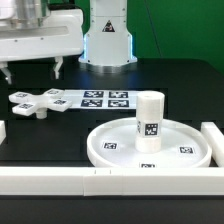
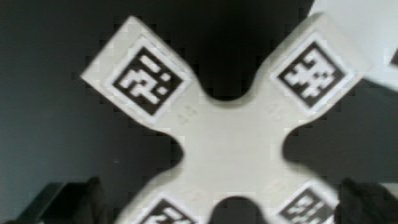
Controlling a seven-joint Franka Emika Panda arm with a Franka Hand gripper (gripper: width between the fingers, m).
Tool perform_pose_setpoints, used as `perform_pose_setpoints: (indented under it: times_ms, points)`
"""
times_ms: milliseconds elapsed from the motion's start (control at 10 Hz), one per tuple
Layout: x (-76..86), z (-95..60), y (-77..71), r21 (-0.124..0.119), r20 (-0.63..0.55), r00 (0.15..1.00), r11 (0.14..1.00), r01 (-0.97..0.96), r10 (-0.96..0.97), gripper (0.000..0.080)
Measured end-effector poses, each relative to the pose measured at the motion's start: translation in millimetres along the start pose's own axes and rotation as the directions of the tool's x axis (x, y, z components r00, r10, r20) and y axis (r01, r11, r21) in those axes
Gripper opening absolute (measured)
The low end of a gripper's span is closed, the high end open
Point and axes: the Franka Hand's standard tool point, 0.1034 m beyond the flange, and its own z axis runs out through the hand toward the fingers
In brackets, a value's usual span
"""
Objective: Assemble round table
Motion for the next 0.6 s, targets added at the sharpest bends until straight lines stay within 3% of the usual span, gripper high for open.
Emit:
perform_pose_setpoints:
  times_ms: [400, 600]
  points:
    - [0.6, 3.0, -1.2, -0.007, -0.003, 1.0, 1.0, 0.018, -0.018, 0.0649]
    - [-2.2, 19.5, 0.9, -0.004, 0.011, 0.997, 0.997, -0.071, 0.071, 0.0649]
